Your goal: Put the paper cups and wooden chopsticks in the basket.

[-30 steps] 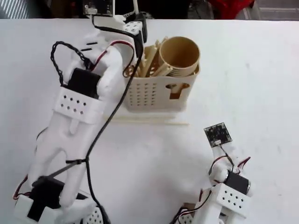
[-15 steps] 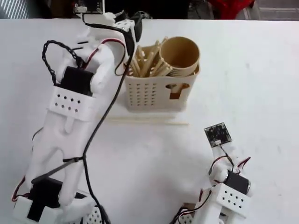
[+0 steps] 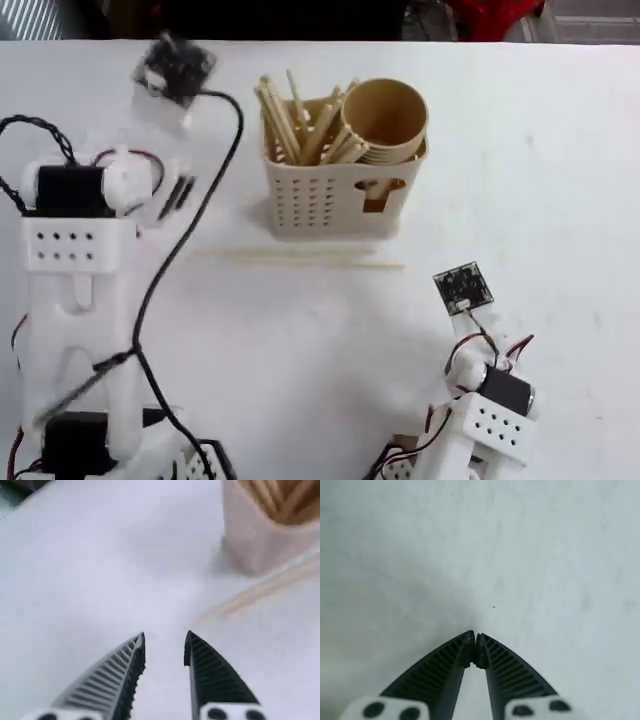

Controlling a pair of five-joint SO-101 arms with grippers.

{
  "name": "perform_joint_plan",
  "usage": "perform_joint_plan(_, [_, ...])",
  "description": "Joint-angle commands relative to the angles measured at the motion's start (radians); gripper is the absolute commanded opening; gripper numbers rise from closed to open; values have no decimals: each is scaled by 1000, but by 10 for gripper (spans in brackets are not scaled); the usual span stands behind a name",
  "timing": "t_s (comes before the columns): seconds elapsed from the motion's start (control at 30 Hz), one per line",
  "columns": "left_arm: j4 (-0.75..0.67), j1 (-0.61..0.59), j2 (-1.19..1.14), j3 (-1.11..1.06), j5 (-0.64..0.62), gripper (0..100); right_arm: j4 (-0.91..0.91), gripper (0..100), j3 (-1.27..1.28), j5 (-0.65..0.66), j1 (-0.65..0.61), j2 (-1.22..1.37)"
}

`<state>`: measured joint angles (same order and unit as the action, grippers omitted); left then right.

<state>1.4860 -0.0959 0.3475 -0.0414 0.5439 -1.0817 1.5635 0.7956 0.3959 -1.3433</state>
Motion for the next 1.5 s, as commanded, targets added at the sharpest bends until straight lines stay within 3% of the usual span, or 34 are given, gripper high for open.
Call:
perform_joint_plan(0.0, [-109, -12, 30, -351, 287, 147, -2, 17, -3, 9, -8, -18])
perform_joint_plan(0.13, [-391, 42, 28, -595, 381, 174, -2, 17, -3, 9, -8, -18])
perform_joint_plan(0.23, [-551, 111, 24, -715, 384, 204, -2, 17, -3, 9, -8, -18])
perform_joint_plan(0.43, [-651, 185, -179, -661, 367, 208, -2, 17, -3, 9, -8, -18])
perform_joint_plan(0.83, [-546, 197, -615, -258, 324, 210, -2, 17, -3, 9, -8, -18])
perform_joint_plan(1.07, [-407, 216, -685, -198, 393, 165, -2, 17, -3, 9, -8, -18])
perform_joint_plan(1.23, [-356, 232, -687, -204, 394, 65, -2, 17, -3, 9, -8, -18])
perform_joint_plan(1.47, [-339, 229, -684, -232, 394, 24, -2, 17, -3, 9, -8, -18])
